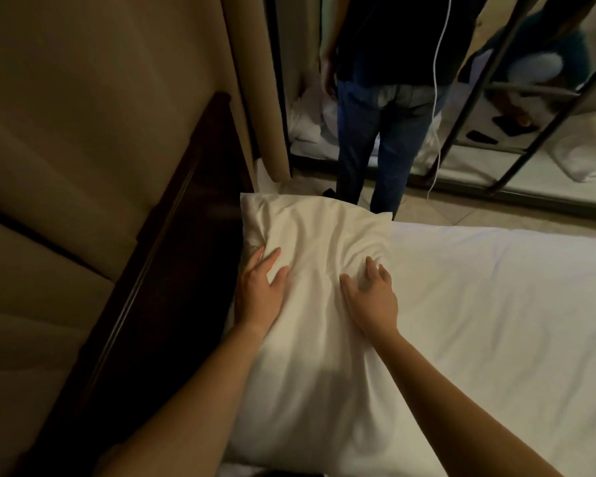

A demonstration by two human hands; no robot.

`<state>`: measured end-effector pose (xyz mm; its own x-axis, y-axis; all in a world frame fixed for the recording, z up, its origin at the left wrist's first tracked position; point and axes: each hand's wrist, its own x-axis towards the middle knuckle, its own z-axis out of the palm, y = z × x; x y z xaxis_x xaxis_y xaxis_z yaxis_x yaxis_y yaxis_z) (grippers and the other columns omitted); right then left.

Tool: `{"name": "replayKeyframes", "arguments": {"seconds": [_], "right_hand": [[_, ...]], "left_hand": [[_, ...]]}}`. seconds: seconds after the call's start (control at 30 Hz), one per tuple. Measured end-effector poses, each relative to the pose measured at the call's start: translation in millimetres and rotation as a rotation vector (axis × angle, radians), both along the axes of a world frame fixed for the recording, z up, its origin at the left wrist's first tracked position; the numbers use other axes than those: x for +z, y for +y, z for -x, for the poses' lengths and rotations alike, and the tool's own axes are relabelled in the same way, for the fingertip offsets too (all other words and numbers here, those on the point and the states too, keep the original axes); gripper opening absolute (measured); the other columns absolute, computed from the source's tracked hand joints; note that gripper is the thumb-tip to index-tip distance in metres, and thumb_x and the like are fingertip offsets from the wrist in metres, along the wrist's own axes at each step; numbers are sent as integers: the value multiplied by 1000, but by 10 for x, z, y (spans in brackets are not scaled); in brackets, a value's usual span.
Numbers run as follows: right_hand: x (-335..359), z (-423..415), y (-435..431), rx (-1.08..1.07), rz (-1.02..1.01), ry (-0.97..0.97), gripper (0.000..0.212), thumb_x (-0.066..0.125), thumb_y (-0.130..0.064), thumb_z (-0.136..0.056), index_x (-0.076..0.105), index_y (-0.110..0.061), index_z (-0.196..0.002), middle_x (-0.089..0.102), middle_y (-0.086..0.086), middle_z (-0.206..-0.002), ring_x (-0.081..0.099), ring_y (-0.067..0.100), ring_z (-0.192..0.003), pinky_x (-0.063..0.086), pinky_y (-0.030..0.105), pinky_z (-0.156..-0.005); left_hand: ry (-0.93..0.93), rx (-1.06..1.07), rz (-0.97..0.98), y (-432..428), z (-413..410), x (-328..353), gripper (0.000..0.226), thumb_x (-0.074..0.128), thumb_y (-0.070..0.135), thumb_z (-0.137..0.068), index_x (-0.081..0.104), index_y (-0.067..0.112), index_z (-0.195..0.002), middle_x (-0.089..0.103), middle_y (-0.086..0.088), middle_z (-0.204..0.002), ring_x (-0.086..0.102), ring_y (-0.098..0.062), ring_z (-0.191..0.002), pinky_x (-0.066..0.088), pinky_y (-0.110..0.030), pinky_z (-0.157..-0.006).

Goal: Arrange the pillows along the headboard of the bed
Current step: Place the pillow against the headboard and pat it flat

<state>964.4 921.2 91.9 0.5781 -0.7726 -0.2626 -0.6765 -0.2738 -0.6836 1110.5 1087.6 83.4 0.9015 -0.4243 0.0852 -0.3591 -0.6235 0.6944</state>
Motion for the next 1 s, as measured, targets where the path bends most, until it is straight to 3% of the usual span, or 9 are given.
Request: {"name": "replayKeyframes", "arguments": {"seconds": [0.2,0.37,0.43,0.5,0.6,0.73,0.87,1.0], "right_hand": [[-331,-565,309,-51,-26,-70,82,60,-56,-97,27,-27,-166,26,3,-171,38,29,-151,33,43,-120],[-708,-762,382,-27,-133,-179,85,70,-57,-94,31,-31,-165,26,-3,-171,34,20,-153,31,41,-125],[-886,-807,352,32,-154,-127,84,72,-52,-95,32,-26,-165,24,0,-172,31,20,-154,30,37,-124],[-1057,-822,309,105,-141,30,81,67,-52,-99,32,-22,-165,21,6,-173,29,25,-156,28,36,-123],[-1225,-823,279,132,-41,237,76,52,-57,-104,28,-20,-166,14,10,-175,35,42,-150,31,47,-121],[-1286,-977,351,124,148,243,79,39,-66,-103,16,-27,-168,5,5,-176,19,40,-157,22,50,-125],[-1469,-1228,496,263,246,188,77,23,-71,-104,0,-34,-168,-3,4,-177,4,34,-161,8,46,-130],[-1809,-1122,608,345,197,217,74,12,-73,-104,-8,-40,-166,-10,-3,-176,-7,24,-162,-1,44,-130]], "left_hand": [[-42,-45,44,251,-711,-314,42,77,25,-92,72,21,-133,56,-9,-150,54,-27,-136,44,-35,-113],[6,-50,73,409,-1055,-661,42,77,19,-93,71,16,-134,51,-10,-155,49,-23,-141,37,-27,-117],[39,-91,24,484,-1127,-839,44,76,17,-94,69,14,-137,46,-13,-158,47,-27,-144,36,-32,-119],[78,-120,-134,559,-1151,-1036,46,73,18,-95,66,16,-141,38,-13,-163,42,-35,-144,32,-38,-120],[128,-52,-358,668,-1071,-1282,50,67,23,-98,60,20,-146,28,-13,-168,37,-47,-138,25,-40,-118],[-97,-90,-260,672,-931,-1383,56,65,26,-98,53,18,-152,34,-16,-166,33,-49,-146,25,-50,-122],[-154,-168,-261,487,-854,-1484,60,48,43,-105,38,25,-161,26,-10,-170,20,-38,-156,-1,-35,-127],[-104,-175,-347,662,-743,-1831,62,41,50,-106,33,25,-163,21,-11,-172,18,-37,-157,13,-47,-128]]}}
